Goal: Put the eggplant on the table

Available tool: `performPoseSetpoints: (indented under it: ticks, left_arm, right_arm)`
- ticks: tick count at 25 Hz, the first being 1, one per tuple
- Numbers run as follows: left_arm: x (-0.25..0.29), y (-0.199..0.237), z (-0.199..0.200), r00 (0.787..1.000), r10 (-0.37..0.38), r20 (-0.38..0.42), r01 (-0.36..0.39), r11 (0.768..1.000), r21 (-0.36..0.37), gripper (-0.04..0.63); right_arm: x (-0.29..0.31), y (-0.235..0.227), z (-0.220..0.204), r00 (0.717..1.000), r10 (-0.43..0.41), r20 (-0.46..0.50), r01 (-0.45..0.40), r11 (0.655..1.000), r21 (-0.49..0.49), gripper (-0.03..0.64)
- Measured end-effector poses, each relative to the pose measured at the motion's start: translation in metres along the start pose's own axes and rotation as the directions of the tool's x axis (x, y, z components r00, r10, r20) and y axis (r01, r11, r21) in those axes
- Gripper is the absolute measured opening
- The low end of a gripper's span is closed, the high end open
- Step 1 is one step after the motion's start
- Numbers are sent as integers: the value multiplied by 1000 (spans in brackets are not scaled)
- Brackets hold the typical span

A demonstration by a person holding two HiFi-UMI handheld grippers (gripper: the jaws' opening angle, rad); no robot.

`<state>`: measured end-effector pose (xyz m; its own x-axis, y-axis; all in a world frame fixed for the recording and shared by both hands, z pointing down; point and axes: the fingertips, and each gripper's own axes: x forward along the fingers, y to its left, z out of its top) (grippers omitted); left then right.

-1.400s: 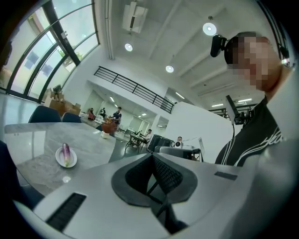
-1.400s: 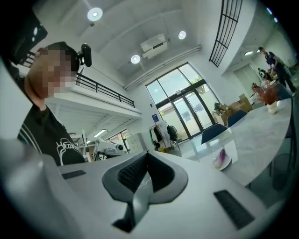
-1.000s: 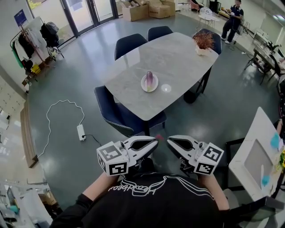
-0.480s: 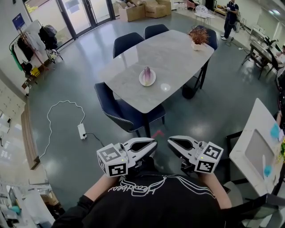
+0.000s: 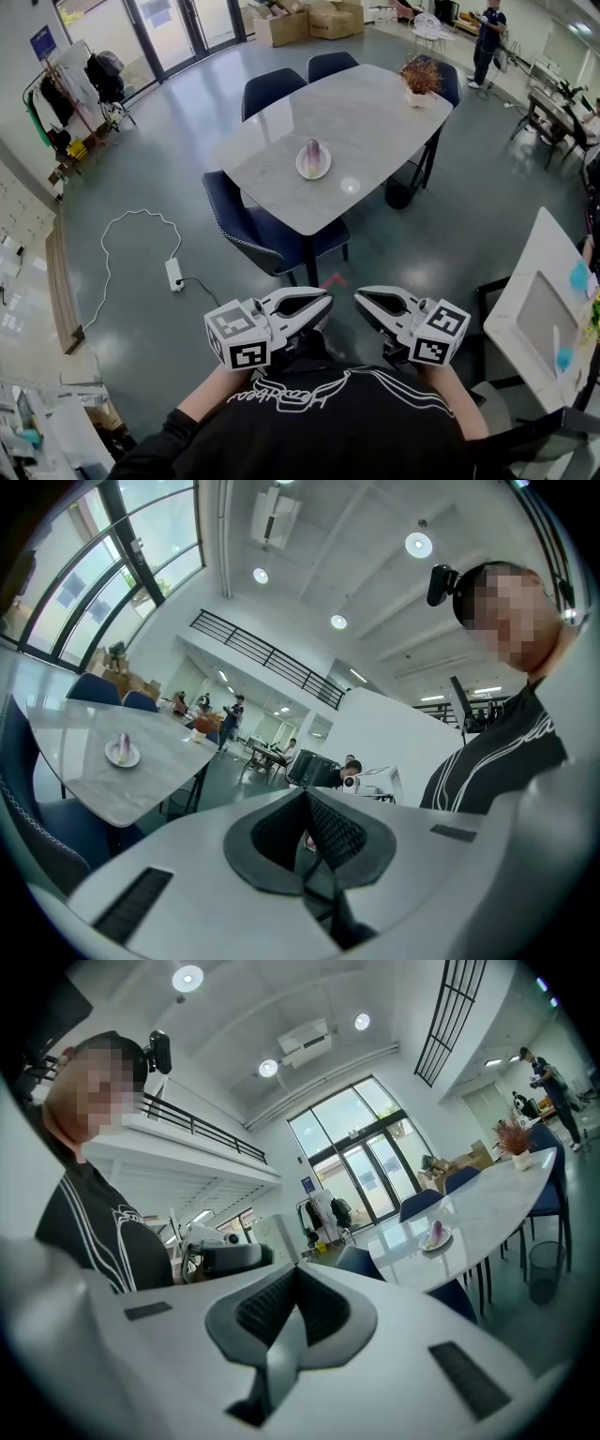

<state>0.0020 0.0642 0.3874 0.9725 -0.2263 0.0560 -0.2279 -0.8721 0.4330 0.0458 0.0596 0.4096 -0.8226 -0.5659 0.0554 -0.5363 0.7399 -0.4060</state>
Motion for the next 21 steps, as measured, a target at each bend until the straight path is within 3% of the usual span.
performPoseSetpoints:
  ticks: [21]
  left_arm:
    - [4,1,-5,1000,31,6,-31,999,14,8]
  right_arm:
    - [-9,3,-2,999,34,-1,-34,999,18,6]
